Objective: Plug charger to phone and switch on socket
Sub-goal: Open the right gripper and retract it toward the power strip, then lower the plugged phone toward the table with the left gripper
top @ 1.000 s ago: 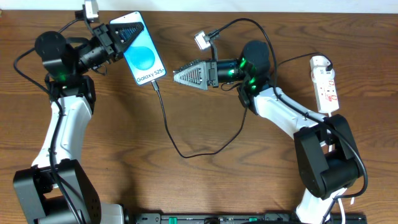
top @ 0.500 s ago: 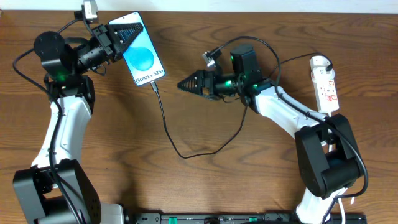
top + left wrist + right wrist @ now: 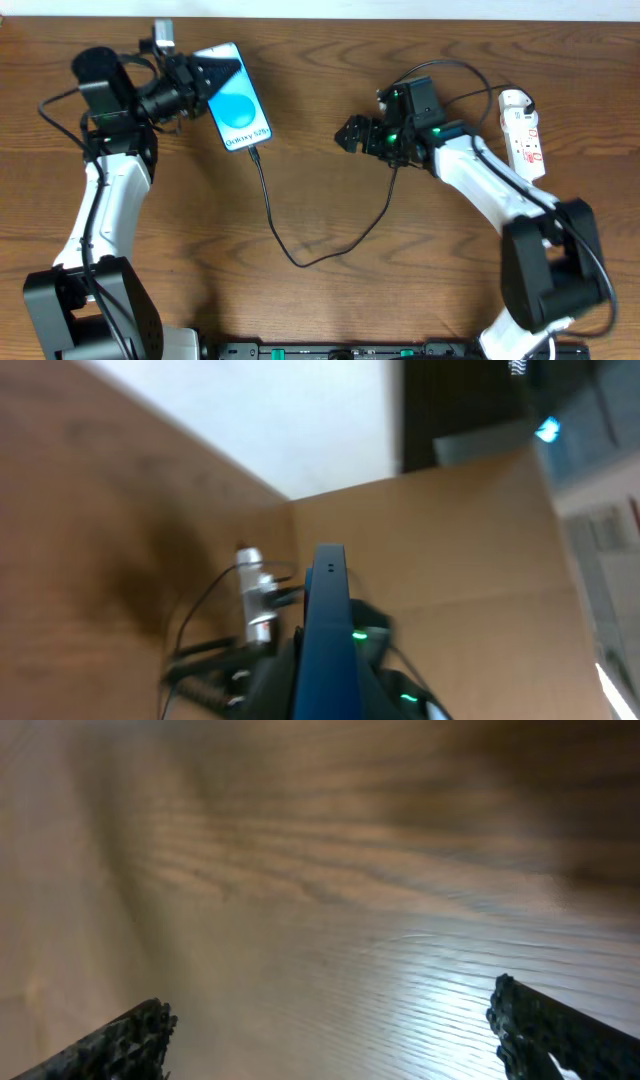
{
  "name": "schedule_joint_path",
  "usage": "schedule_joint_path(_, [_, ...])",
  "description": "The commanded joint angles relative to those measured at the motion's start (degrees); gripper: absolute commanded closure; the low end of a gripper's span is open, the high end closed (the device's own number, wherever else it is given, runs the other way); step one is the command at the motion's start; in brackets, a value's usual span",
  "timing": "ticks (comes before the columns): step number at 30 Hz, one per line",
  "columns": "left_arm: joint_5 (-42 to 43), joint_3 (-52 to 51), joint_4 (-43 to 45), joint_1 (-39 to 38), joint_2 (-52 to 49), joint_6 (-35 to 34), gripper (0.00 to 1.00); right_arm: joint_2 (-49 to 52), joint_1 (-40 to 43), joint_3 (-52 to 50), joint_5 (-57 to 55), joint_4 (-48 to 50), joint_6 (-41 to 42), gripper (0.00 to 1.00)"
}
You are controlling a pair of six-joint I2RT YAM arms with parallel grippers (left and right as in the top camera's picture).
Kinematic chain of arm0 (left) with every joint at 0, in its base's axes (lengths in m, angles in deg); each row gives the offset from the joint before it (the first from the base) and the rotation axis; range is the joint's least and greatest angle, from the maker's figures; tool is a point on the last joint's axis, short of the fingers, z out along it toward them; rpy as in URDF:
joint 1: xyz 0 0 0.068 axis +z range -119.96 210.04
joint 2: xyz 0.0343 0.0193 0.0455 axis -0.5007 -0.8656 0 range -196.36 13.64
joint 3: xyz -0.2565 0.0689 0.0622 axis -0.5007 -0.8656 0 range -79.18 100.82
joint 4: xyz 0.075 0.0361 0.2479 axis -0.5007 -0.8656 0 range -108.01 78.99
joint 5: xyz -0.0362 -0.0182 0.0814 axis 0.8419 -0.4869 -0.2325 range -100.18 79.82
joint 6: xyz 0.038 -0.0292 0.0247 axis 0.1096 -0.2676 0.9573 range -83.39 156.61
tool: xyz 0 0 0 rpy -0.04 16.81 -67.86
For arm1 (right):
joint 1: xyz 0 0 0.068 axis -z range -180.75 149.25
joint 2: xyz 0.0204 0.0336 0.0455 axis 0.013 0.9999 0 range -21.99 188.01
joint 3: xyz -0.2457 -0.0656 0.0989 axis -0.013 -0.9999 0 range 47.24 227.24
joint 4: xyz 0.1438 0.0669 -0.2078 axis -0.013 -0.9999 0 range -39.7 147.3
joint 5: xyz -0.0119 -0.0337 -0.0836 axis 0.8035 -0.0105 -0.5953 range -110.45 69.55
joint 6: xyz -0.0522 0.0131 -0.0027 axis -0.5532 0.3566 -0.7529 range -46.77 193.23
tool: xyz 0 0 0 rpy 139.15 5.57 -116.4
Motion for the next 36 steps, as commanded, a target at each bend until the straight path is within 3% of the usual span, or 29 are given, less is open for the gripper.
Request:
schedule_joint_path(1, [-6.29,0.66,-10.73,-1.60,0.85,13.90,0.93,-6.19,-0.52,0.42,-10.75,-2.34,-2.25,0.01])
schedule_joint_path(8, [-18.01,0.66,-29.07,-5.86,0.85,27.32,0.93,-8.68,-0.61,0.42,-14.38,-4.55,-2.23,0.01])
schedule_joint_path(13, [-25.86,0.66,-35.34,-9.92,0.79,31.08,0.93,-8.66,-0.68,0.42,-14.71,-4.55,-2.23,0.01])
schedule_joint_path(21, [-32.17,0.66,-35.87,-15.02,-2.25,31.26,0.93,-8.66,-0.66,0.42,-14.75,-5.20,-2.25,0.01])
schedule_joint_path(36, [-32.50,0.66,-35.82,-16.28,-13.00,31.28,0.93,-8.66,-0.66,0.42,-14.78,-5.44,-2.51,0.01])
